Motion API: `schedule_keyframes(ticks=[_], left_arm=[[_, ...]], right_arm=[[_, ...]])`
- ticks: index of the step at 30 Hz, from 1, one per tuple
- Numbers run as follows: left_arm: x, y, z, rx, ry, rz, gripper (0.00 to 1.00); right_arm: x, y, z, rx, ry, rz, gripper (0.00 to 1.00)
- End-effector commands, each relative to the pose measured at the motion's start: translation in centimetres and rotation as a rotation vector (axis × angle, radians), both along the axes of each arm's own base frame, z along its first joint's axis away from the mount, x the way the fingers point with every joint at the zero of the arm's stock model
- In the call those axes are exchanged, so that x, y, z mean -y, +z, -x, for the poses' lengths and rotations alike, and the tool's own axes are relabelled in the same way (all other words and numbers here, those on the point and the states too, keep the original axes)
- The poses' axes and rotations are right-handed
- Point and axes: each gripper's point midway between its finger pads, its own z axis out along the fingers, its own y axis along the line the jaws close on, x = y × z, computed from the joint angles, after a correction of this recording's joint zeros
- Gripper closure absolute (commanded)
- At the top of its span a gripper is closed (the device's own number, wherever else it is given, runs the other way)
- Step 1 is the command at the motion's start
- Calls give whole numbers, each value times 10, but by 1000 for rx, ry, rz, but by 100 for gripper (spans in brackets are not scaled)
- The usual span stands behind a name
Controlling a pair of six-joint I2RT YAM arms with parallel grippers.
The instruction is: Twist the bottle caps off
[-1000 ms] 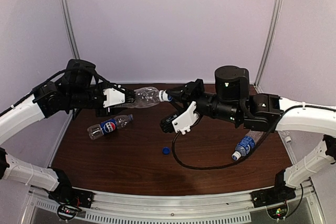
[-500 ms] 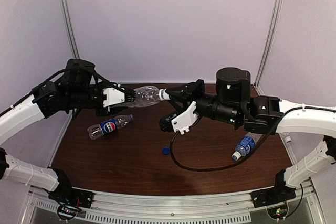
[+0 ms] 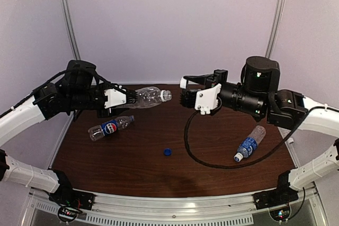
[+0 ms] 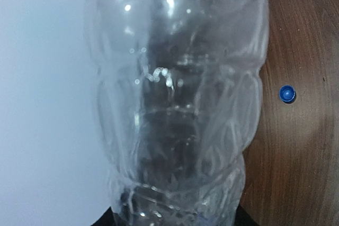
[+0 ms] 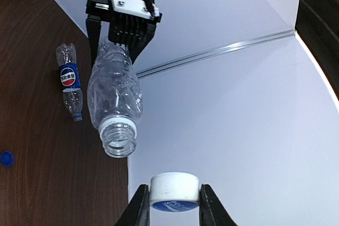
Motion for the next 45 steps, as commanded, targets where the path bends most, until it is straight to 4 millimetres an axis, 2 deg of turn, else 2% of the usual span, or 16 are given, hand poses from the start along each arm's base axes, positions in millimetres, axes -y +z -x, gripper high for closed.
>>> schedule_keyframes(ticks=[1, 2, 4, 5, 7, 11, 16, 22, 27, 34, 37, 40, 42, 45], left_arm=[[0, 7, 0, 18, 5, 32, 75], [-1, 7, -1, 17, 6, 30, 75], [0, 5, 0, 15, 4, 29, 75], [0, 6, 0, 15, 5, 30, 74], [0, 6, -1, 16, 7, 30, 74], [-1, 6, -1, 19, 7, 27, 74], [-1, 5, -1, 17, 8, 27, 74], [-2, 3, 0, 14, 10, 23, 74], [-4, 1, 0, 15, 13, 21, 74], [-5, -3, 1, 10, 15, 19, 74], [-6, -10, 1, -14, 25, 21, 74], [-9, -24, 1, -105, 62, 65, 74], [-13, -41, 3, -179, 90, 83, 74], [-21, -71, 6, -309, 149, 96, 74]], right_arm=[[26, 7, -56, -434, -280, -259, 90], [38, 1, -78, -559, -379, -327, 91], [62, -24, -113, -825, -575, -447, 90], [74, -48, -126, -929, -678, -459, 89], [92, -99, -138, -1116, -859, -445, 87], [100, -185, -137, -1401, -1036, -368, 87], [111, -267, -131, -1486, -1257, -134, 90], [126, -329, -124, -1483, -1405, 82, 90], [128, -355, -121, -1497, -1437, 132, 89], [131, -371, -117, -1504, -1455, 159, 67], [131, -376, -115, -1512, -1456, 177, 65], [131, -378, -115, -1510, -1449, 189, 62], [131, -378, -116, -1506, -1446, 188, 54], [130, -373, -118, -1496, -1436, 175, 33]])
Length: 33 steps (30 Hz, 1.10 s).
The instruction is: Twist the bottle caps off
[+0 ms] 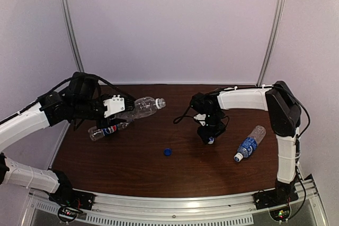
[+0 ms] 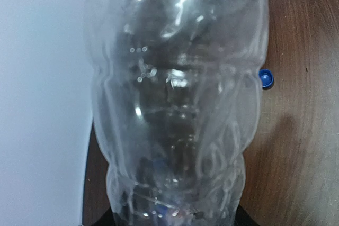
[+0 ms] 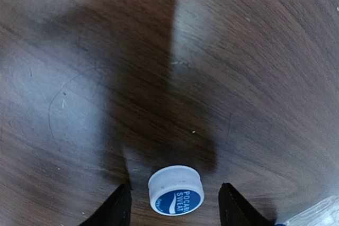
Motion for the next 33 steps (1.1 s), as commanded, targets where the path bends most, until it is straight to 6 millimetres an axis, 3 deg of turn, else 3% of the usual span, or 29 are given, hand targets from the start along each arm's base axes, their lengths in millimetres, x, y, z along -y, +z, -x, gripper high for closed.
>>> schedule_keyframes(ticks=[1, 3, 7, 12, 17, 24, 27, 33], left_arm=[[-8, -35, 5, -191, 84, 78, 74], [-19, -68, 9, -276, 127, 43, 74], [-45, -124, 13, -339, 192, -79, 74], [-73, -158, 5, -388, 297, -148, 68], [-95, -180, 6, -450, 399, -181, 60], [-116, -213, 36, -536, 415, -259, 42], [-120, -216, 37, -534, 425, -260, 37], [-117, -210, 31, -509, 426, -239, 17]], right_arm=[[2, 0, -4, 22, 8, 10, 12], [0, 9, -7, 47, 10, -4, 2], [-6, 36, -16, 113, 8, -53, 0], [-10, 79, -24, 218, -3, -123, 0], [-7, 120, -28, 332, -25, -191, 0], [0, 144, -24, 392, -39, -219, 0], [2, 149, -23, 402, -46, -220, 0], [8, 154, -22, 424, -66, -216, 0]])
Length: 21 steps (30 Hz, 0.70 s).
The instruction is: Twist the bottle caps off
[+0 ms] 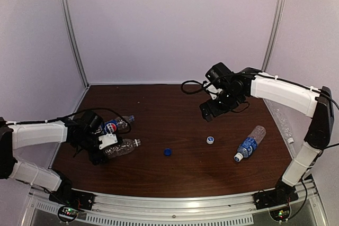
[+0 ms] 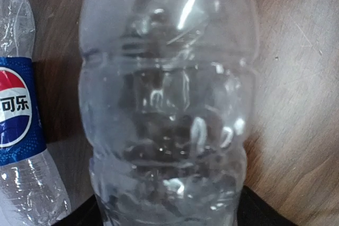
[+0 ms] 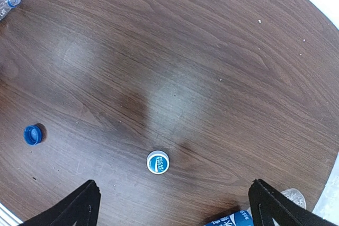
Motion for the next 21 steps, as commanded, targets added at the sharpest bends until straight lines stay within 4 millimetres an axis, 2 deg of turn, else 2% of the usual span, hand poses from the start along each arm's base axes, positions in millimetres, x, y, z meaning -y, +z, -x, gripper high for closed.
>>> schedule_keyframes(ticks=[1, 5, 8, 10, 13, 15, 19, 21], left_arm=[[1, 4, -7, 33, 13, 17, 14], [4, 11, -10, 55, -5, 29, 3], [7, 18, -11, 71, -31, 40, 3], [8, 23, -12, 83, -41, 46, 3], [12, 29, -10, 89, -63, 67, 3], [17, 35, -7, 87, -87, 94, 3], [27, 56, -6, 125, -158, 142, 3], [32, 72, -10, 162, -194, 162, 3]], right_arm=[[11, 8, 1, 40, -44, 12, 0], [17, 19, -3, 96, -65, 7, 0], [29, 27, -9, 163, -104, 12, 0], [45, 32, -13, 202, -166, 17, 0], [77, 35, -16, 237, -291, -17, 0], [108, 35, -13, 267, -403, -12, 0], [170, 23, 12, 279, -616, 16, 0], [195, 3, 29, 243, -697, 4, 0]])
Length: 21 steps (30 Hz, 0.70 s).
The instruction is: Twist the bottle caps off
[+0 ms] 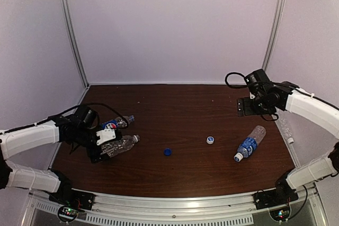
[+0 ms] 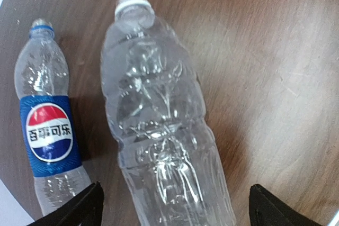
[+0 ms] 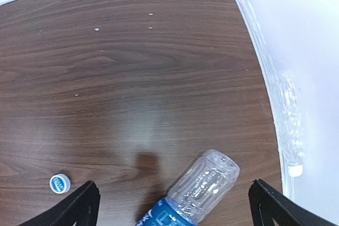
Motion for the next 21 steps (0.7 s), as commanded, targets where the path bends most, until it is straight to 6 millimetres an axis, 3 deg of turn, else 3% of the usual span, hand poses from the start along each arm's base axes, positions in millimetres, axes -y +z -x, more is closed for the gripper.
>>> schedule_keyframes(ticks=[1, 6, 9, 12, 16, 21], left_arm=[[19, 44, -10, 95, -111, 84, 3], [39, 94, -24, 191, -156, 184, 3], [48, 118, -29, 227, -166, 234, 3], [51, 122, -28, 237, -178, 237, 3], [52, 119, -24, 228, -184, 247, 3], [53, 117, -24, 225, -185, 255, 3]], right_arm=[[57, -30, 32, -9, -238, -42, 0], [80, -71, 62, -53, -363, -99, 0], [55, -91, 63, -55, -346, -298, 0], [38, -99, 60, -50, -353, -435, 0], [46, -103, 67, -37, -390, -427, 0], [27, -138, 76, -122, -358, -515, 0]])
